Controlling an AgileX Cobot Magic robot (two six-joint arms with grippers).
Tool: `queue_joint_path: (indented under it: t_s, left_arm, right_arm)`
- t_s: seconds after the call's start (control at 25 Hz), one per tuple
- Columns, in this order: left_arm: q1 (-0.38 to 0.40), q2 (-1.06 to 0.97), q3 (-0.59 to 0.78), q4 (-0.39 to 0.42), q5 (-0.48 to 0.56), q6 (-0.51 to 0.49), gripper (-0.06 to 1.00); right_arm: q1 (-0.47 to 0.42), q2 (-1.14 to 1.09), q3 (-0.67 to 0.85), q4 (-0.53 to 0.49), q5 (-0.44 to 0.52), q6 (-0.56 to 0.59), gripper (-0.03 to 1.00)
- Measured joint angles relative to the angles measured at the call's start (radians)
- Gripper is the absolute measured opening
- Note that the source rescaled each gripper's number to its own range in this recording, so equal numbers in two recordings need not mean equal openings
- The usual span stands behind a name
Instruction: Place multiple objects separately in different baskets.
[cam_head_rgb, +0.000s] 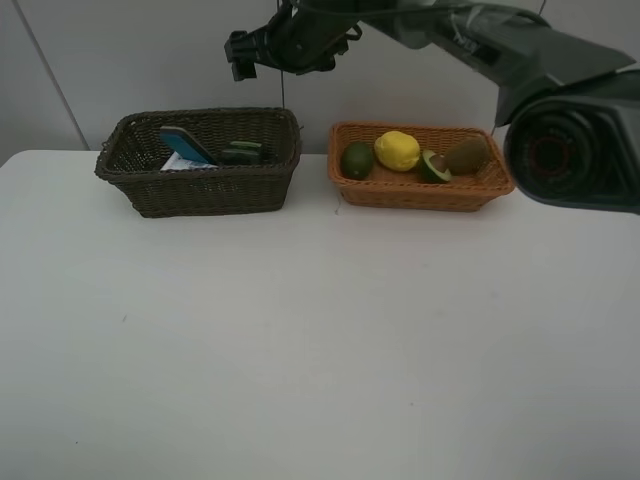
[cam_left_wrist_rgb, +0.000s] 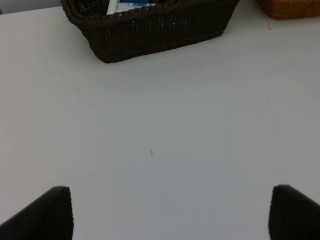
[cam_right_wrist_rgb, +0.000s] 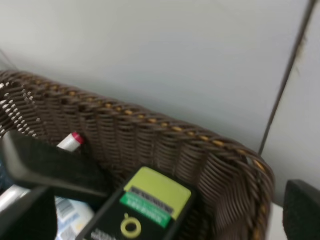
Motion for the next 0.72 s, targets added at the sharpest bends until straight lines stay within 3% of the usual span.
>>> queue_joint_path:
  t_s: [0.2, 0.36, 0.52, 0.72]
  left_arm:
    - [0.0, 0.0, 0.0, 0.0, 0.0, 0.0, 1.0]
    - [0.0, 0.0, 0.0, 0.0, 0.0, 0.0, 1.0]
    - [0.0, 0.0, 0.0, 0.0, 0.0, 0.0, 1.0]
    - [0.0, 0.0, 0.0, 0.0, 0.0, 0.0, 1.0]
  right_arm:
    - [-0.116, -0.143, 0.054, 0.0, 0.142, -0.004, 0.99]
    - [-0.254, -0.26, 0.264, 0.0, 0.162, -0.022, 0.99]
    - [-0.38, -0.378, 0.538, -0.012, 0.111, -0.039, 0.99]
    - [-0.531, -0.642, 0.9, 0.027, -0.05, -0.052, 0.99]
